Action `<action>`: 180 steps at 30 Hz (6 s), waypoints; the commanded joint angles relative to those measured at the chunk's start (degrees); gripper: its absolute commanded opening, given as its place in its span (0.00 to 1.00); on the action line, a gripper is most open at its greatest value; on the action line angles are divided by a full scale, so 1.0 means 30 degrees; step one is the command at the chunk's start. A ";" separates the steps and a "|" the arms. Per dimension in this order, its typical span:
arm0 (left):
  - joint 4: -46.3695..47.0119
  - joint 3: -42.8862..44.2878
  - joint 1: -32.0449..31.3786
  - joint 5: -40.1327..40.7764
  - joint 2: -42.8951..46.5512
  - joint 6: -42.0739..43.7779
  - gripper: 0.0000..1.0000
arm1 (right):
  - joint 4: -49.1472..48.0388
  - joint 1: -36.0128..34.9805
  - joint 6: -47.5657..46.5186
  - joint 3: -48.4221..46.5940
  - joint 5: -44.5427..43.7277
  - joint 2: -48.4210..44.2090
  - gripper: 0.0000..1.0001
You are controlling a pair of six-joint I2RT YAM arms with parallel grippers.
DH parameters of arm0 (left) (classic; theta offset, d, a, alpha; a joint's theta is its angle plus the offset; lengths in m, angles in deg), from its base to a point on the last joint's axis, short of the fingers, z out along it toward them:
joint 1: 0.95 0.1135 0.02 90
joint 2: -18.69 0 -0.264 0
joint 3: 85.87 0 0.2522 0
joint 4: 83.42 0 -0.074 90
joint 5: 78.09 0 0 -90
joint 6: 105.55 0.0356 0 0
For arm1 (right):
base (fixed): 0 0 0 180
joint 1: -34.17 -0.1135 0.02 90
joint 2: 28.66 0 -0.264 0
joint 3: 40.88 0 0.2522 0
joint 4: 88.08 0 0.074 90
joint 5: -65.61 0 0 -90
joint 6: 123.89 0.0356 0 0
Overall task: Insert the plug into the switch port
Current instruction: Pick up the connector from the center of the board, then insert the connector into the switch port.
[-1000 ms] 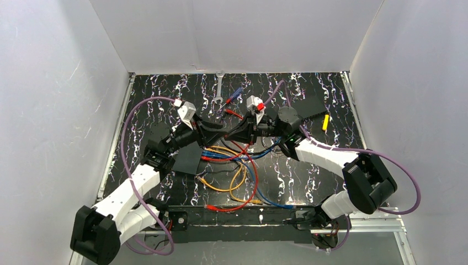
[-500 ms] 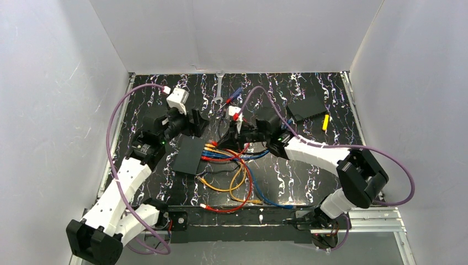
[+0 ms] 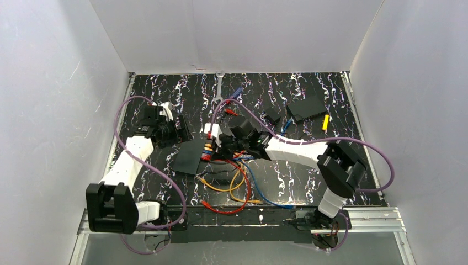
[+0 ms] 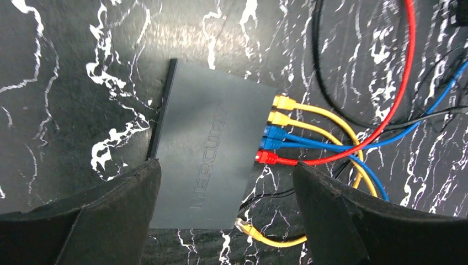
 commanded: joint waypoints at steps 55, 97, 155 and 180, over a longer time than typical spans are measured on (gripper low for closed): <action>-0.3550 0.2589 0.1300 -0.3541 -0.9428 0.1326 0.69 | 0.6690 -0.2542 -0.0485 -0.6470 -0.6749 0.6241 0.01; -0.3755 0.2771 0.0734 -0.3381 -0.9586 0.1421 0.69 | 0.4086 -0.2570 0.1603 -0.6220 -0.7537 0.6645 0.01; -0.4218 0.3080 -0.0496 -0.1515 -0.9611 0.1971 0.68 | 0.2298 -0.2570 0.0415 -0.3643 -0.7460 0.4188 0.01; -0.4282 0.3123 -0.0481 -0.1381 -0.9705 0.1926 0.68 | 0.5104 -0.2570 0.0102 -0.4841 -0.7907 0.4989 0.01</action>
